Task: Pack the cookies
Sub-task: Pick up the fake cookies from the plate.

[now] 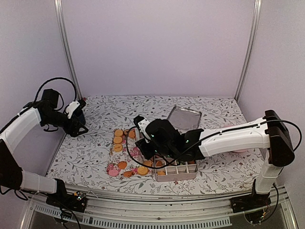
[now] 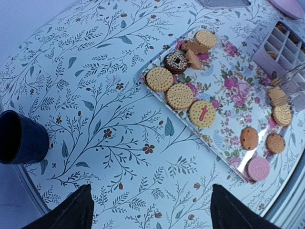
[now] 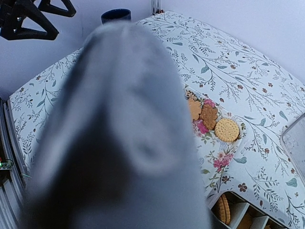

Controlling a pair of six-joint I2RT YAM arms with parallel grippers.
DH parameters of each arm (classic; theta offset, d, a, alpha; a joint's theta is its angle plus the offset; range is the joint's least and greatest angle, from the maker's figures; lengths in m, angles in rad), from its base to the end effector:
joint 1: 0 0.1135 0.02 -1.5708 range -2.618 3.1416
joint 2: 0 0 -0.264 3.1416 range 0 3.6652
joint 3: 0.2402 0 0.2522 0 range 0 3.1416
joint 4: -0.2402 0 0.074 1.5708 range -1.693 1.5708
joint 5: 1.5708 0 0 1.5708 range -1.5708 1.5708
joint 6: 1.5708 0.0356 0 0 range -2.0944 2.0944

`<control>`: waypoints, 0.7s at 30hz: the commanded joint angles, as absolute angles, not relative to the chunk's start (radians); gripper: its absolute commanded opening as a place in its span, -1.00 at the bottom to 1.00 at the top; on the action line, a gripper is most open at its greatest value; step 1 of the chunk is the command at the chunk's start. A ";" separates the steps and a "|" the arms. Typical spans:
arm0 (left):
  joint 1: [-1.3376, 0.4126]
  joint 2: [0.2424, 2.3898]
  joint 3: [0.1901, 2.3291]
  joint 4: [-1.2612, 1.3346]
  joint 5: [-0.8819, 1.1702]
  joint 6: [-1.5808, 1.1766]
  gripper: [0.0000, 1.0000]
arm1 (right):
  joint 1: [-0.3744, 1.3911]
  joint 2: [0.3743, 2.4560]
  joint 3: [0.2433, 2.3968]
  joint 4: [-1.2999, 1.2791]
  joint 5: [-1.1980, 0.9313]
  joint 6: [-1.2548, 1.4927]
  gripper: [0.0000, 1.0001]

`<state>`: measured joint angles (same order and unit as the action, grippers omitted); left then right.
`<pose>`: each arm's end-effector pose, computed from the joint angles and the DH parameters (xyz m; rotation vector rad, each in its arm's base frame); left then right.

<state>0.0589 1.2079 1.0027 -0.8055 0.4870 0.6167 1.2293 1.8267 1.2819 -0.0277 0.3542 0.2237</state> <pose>0.2349 -0.0028 0.2798 0.8392 2.2973 -0.3393 0.1515 0.3894 0.2351 -0.8451 1.9685 0.4869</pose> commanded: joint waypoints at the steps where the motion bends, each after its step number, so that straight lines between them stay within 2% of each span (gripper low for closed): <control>1: 0.062 1.188 0.996 -0.798 0.482 0.623 0.70 | 1.229 1.853 1.298 -0.070 0.314 0.225 -0.18; 4: 0.062 1.184 0.998 -0.801 0.482 0.626 0.70 | 1.229 1.853 1.303 -0.061 0.315 0.217 -0.27; 8: 0.061 1.186 1.005 -0.806 0.476 0.626 0.70 | 1.228 1.835 1.327 -0.057 0.352 0.207 -0.55; 17: 0.061 1.180 1.017 -0.805 0.474 0.626 0.70 | 1.227 1.776 1.397 -0.045 0.369 0.132 -0.60; 21: 0.061 1.175 1.016 -0.806 0.479 0.626 0.70 | 1.227 1.775 1.382 -0.049 0.354 0.150 -0.75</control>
